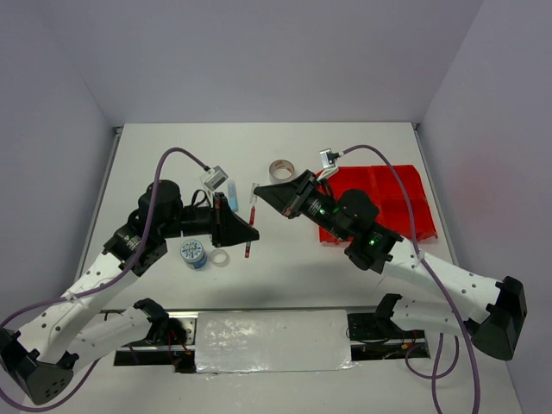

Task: Sort the stationery into containers
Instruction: Close the pen cap on the pen.

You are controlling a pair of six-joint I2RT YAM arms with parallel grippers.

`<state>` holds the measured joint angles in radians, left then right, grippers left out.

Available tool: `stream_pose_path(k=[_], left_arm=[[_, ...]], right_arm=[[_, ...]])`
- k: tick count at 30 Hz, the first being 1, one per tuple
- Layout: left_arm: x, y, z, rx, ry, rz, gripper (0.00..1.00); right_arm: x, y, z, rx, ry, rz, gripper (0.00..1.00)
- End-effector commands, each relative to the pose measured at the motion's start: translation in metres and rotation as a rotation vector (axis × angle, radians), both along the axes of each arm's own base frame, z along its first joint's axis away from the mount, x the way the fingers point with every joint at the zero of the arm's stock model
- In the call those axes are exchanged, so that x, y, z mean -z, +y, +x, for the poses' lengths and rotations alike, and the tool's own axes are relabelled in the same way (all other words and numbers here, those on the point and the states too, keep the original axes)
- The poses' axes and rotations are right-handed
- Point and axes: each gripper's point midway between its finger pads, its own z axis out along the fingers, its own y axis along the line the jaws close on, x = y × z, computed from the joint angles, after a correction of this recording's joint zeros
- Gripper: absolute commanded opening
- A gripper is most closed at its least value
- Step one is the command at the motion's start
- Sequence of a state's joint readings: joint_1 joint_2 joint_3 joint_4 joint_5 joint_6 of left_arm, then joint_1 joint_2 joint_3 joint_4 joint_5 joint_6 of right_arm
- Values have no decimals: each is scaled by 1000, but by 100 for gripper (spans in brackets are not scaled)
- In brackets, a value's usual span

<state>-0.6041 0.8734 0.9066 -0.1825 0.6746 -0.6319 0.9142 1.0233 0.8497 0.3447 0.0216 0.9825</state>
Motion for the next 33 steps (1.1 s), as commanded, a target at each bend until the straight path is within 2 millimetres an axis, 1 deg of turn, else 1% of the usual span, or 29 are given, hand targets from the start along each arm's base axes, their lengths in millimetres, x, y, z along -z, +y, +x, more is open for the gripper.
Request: stream_pose_path(k=[1,4,17,18,21,29,33], left_arm=[[-32,-2,-2,24,-101,-57,0],[-32,-2,-2,25,-100,-54,0],[-28,1,9,-37,-96,-19,0],[-29,3,13,-66,-100,-14,0],[-31,5,16,-87,-104,-10,0],[-31,4,16,-86,-101,-11,0],[-32,6,17,-99,-109,-9,0]], right_arm=[[-17,3,-3,-10,-48,20,0],[-16,5,-3,-15,-48,16,0],[-30,1,-6,-12,-109,29,0],[-28,3,-9,-33,-114,23,0],[-25,4,-11,-47,-129,15,0],[-21,11,-25,-106,-194,-23,0],[-14,10,-27,-103,-217,-59,0]])
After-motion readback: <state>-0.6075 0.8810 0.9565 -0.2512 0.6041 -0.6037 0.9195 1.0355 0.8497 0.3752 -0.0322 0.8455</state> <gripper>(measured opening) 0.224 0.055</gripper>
